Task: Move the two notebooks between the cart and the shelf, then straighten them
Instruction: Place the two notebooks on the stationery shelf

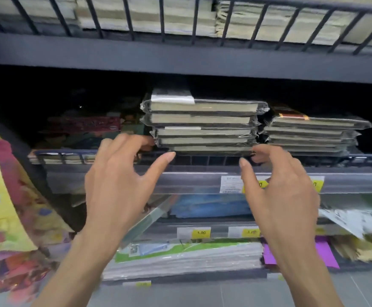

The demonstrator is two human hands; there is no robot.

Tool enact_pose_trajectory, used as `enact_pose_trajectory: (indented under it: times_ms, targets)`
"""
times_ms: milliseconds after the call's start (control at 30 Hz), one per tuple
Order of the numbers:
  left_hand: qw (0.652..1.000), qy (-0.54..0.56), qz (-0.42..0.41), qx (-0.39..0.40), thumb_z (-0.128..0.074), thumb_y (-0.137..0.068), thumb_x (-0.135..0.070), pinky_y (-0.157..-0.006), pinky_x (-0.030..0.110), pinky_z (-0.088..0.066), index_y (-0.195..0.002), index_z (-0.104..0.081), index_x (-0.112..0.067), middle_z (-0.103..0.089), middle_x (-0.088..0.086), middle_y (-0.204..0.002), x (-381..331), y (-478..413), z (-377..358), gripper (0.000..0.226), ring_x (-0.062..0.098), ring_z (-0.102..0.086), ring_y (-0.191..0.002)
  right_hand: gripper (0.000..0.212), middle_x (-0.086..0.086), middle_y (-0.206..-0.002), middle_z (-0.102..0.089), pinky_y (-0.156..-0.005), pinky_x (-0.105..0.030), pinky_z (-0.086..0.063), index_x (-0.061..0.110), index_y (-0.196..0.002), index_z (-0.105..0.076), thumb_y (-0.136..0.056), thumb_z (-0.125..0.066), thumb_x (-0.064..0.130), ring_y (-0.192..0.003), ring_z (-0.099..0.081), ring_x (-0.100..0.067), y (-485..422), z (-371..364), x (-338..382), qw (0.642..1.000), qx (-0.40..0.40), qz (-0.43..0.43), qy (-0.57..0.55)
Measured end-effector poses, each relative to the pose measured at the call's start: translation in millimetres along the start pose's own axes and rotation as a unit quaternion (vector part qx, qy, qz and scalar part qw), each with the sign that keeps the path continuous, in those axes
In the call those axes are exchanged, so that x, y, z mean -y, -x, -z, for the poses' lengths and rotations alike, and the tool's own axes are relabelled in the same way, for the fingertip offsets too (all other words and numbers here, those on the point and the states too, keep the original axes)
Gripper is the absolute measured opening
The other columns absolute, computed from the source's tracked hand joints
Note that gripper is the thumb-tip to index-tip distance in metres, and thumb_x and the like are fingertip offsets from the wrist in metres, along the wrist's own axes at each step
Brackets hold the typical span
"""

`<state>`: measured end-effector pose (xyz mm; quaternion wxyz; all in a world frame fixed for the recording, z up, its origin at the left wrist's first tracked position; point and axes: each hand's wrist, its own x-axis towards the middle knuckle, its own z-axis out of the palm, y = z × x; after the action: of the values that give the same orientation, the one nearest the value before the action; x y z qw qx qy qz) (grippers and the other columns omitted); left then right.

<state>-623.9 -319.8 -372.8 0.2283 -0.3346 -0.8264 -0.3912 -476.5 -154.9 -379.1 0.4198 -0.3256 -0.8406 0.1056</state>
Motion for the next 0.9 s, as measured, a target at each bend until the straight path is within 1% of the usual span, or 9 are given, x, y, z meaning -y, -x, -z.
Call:
enact_pose_trajectory:
  times_ms: [100, 167, 300, 467, 600, 700, 767, 833, 900]
  targets:
    - [1.0, -0.01, -0.003, -0.029, -0.06, -0.087, -0.058, -0.07, 0.031, -0.034, -0.1, -0.067, -0.015, -0.048, -0.014, -0.091, 1, 0, -8, 0.046, 0.01, -0.04, -0.091, 0.034, 0.01, -0.098, -0.069, -0.06, -0.028, -0.036, 0.021, -0.123, -0.062, -0.096, -0.056, 0.041, -0.091, -0.063, -0.015, -1, -6, -4, 0.999, -0.045, 0.016, 0.022]
    - [0.999, -0.017, -0.004, -0.038, -0.06, -0.087, -0.057, -0.068, 0.033, -0.034, -0.1, -0.068, -0.012, -0.047, -0.013, -0.093, 2, 0, -13, 0.047, 0.01, -0.038, -0.092, 0.036, 0.006, -0.094, -0.07, -0.058, -0.027, -0.039, 0.019, -0.123, -0.065, -0.096, -0.056, 0.042, -0.084, -0.066, -0.018, -4, -9, -7, 0.998, -0.053, 0.034, 0.025]
    - [0.999, -0.012, -0.007, -0.041, -0.062, -0.088, -0.055, -0.07, 0.032, -0.034, -0.099, -0.071, -0.014, -0.047, -0.011, -0.097, 4, -1, -19, 0.043, 0.01, -0.04, -0.096, 0.033, 0.003, -0.083, -0.069, -0.056, -0.025, -0.031, 0.016, -0.115, -0.071, -0.094, -0.062, 0.04, -0.071, -0.065, -0.025, -12, -12, -12, 0.995, -0.076, 0.061, 0.021]
    - [0.999, -0.001, 0.0, -0.04, -0.061, -0.085, -0.061, -0.07, 0.03, -0.036, -0.09, -0.067, -0.015, -0.053, -0.009, -0.093, 2, -4, -23, 0.046, 0.015, -0.045, -0.092, 0.031, 0.002, -0.064, -0.068, -0.051, -0.025, -0.037, 0.013, -0.107, -0.075, -0.09, -0.069, 0.039, -0.056, -0.063, -0.025, -22, -16, -16, 0.993, -0.086, 0.081, -0.005]
    - [0.999, 0.006, 0.008, -0.048, -0.062, -0.083, -0.064, -0.065, 0.028, -0.03, -0.074, -0.048, -0.024, -0.045, -0.01, -0.073, -5, -6, -20, 0.044, 0.016, -0.045, -0.077, 0.033, 0.002, -0.06, -0.069, -0.052, -0.028, -0.045, 0.018, -0.105, -0.077, -0.088, -0.069, 0.044, -0.056, -0.064, -0.025, -27, -20, -16, 0.995, -0.071, 0.066, -0.023]
    - [0.999, 0.016, 0.008, -0.05, -0.067, -0.083, -0.059, -0.056, 0.025, -0.023, -0.063, -0.031, -0.031, -0.034, -0.016, -0.062, -11, -10, -17, 0.05, 0.007, -0.033, -0.059, 0.031, 0.002, -0.061, -0.07, -0.053, -0.031, -0.05, 0.022, -0.104, -0.078, -0.088, -0.068, 0.047, -0.057, -0.065, -0.022, -31, -22, -15, 0.996, -0.061, 0.049, -0.045]
    - [0.998, 0.006, -0.001, -0.058, -0.069, -0.083, -0.055, -0.054, 0.024, -0.021, -0.061, -0.022, -0.033, -0.029, -0.016, -0.06, -11, -13, -17, 0.057, 0.005, -0.027, -0.057, 0.031, 0.002, -0.061, -0.07, -0.054, -0.033, -0.051, 0.023, -0.103, -0.078, -0.088, -0.067, 0.048, -0.059, -0.066, -0.024, -32, -23, -13, 0.996, -0.06, 0.046, -0.041]
    - [0.998, -0.02, 0.004, -0.062, -0.068, -0.085, -0.054, -0.058, 0.028, -0.024, -0.06, -0.03, -0.026, -0.03, -0.013, -0.062, -5, -16, -18, 0.053, 0.013, -0.034, -0.066, 0.03, 0.001, -0.061, -0.07, -0.054, -0.032, -0.05, 0.026, -0.102, -0.077, -0.088, -0.066, 0.05, -0.061, -0.066, -0.025, -32, -27, -6, 0.997, -0.055, 0.043, -0.026]
    - [0.996, -0.059, 0.02, -0.066, -0.064, -0.085, -0.057, -0.06, 0.033, -0.03, -0.068, -0.051, -0.014, -0.042, -0.005, -0.067, 4, -18, -21, 0.048, 0.021, -0.041, -0.08, 0.029, 0.002, -0.059, -0.068, -0.052, -0.029, -0.046, 0.028, -0.099, -0.076, -0.089, -0.064, 0.052, -0.061, -0.065, -0.025, -32, -33, 2, 0.998, -0.05, 0.036, -0.011]
